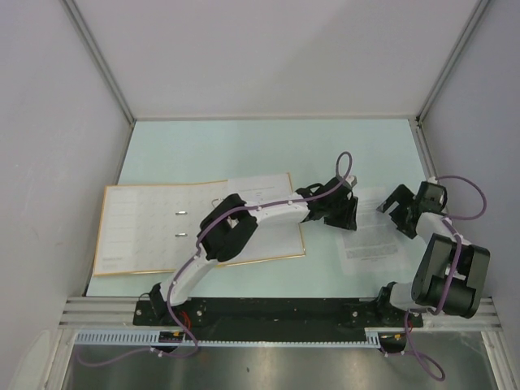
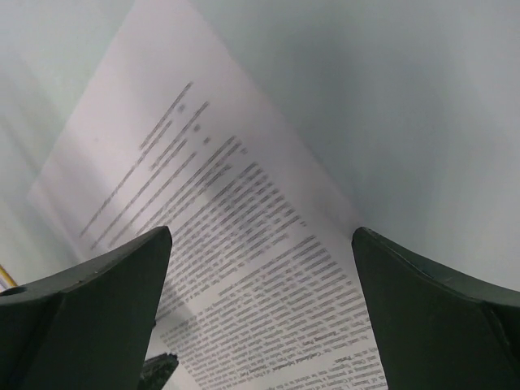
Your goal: Put the files into the folder
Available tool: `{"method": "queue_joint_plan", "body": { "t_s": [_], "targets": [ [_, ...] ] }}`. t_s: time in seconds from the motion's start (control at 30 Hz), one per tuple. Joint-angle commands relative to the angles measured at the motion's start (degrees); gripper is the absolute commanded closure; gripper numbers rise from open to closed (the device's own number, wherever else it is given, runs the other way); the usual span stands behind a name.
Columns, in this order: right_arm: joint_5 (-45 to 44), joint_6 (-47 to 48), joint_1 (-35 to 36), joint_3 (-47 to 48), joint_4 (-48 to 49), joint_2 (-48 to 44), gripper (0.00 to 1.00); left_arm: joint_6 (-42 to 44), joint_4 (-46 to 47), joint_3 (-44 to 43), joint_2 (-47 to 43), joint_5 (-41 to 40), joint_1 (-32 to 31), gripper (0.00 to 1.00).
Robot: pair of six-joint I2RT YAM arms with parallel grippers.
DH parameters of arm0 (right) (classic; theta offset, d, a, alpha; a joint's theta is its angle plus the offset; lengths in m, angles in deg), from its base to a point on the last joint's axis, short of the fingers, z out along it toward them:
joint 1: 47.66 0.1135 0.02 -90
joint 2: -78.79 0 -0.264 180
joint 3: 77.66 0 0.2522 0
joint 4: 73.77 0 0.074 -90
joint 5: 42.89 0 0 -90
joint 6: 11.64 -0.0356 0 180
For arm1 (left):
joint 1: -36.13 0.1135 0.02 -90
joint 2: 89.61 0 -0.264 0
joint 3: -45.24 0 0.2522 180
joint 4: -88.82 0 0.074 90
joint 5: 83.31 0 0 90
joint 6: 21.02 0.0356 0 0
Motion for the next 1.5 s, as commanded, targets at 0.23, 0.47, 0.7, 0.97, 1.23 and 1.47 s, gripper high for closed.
{"method": "queue_joint_plan", "body": {
  "t_s": [0.23, 0.47, 0.7, 0.97, 1.23, 1.47],
  "targets": [
    [8.23, -1.02, 11.04, -2.33, -1.47, -4.43, 0.00, 2.57, -7.48, 1.20, 0.89, -0.03, 5.96, 0.46],
    [-8.77, 1.18, 10.08, -1.01, -7.44, -8.12, 0.00, 4.94, -9.06, 1.82, 0.53, -0.82, 7.37, 0.45],
    [-16.28, -1.19, 11.13, 3.03, -11.92, -1.20, 0.00, 6.18, -9.85, 1.12, 1.41, -0.03, 8.60, 0.45],
    [-6.55, -0.32, 13.94, 3.74, -10.62, 4.70, 0.00, 6.35, -9.76, 1.55, 1.41, 0.84, 9.47, 0.45],
    [7.88, 3.11, 16.40, 3.74, -6.49, 4.99, 0.00, 6.27, -9.50, 2.08, 2.03, 1.02, 10.18, 0.45],
    [12.19, 2.50, 16.31, 3.83, -5.69, 0.94, 0.00, 6.18, -8.97, 2.43, 1.94, 1.37, 10.35, 0.44]
  ]
}}
